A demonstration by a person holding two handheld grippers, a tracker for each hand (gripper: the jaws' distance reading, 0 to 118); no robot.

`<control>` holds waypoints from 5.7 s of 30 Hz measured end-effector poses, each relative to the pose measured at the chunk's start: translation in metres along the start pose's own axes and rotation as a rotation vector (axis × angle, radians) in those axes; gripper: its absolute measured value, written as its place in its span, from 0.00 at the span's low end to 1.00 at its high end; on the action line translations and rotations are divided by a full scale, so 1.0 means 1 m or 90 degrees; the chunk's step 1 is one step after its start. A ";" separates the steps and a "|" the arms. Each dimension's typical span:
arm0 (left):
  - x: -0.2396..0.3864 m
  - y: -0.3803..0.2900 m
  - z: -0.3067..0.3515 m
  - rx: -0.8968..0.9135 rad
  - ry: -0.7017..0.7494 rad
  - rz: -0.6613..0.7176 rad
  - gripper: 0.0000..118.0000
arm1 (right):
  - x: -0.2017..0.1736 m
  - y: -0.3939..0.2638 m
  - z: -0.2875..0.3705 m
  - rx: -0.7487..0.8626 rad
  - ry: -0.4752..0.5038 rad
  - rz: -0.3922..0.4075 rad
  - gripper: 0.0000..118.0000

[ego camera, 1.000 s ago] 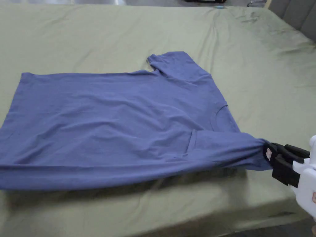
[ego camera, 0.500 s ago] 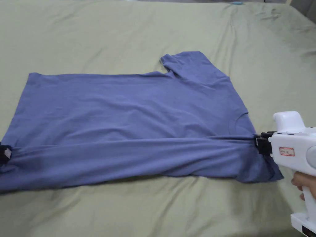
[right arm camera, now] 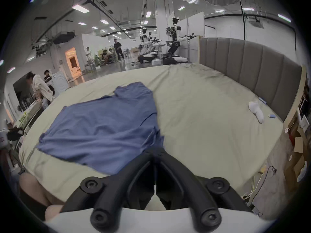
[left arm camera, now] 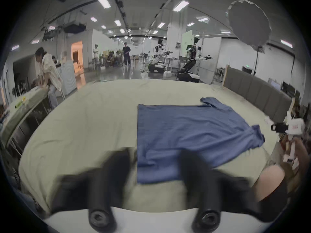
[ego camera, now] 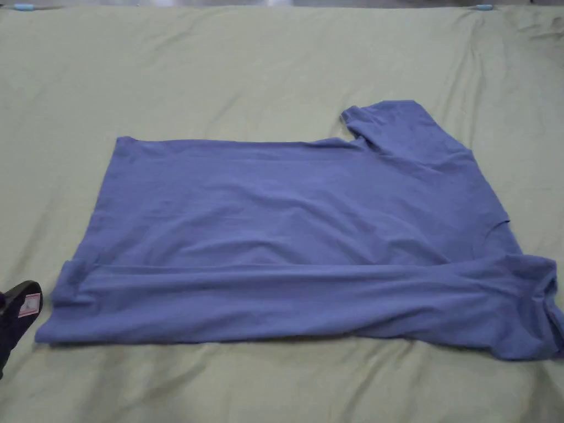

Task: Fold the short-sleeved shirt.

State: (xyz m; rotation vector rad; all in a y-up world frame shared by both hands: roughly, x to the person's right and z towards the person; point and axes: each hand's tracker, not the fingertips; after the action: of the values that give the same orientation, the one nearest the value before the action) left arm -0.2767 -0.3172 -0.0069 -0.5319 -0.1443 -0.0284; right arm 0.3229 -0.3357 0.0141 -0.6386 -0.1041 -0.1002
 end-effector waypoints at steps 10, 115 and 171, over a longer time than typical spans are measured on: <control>-0.017 -0.050 -0.052 -0.092 0.042 0.058 0.22 | -0.050 -0.025 0.007 -0.021 0.033 0.074 0.02; -0.004 0.096 -0.172 -0.102 -0.024 0.019 0.01 | -0.010 0.158 -0.318 -0.294 -0.037 0.108 0.66; -0.110 -0.073 0.104 -0.087 -0.271 0.337 0.00 | -0.054 -0.025 0.157 0.098 0.079 0.070 0.02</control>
State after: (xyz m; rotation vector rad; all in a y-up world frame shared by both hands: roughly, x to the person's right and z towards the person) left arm -0.4039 -0.3285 0.1025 -0.6942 -0.4149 0.5986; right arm 0.2558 -0.2585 0.1467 -0.4818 0.0435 -0.0247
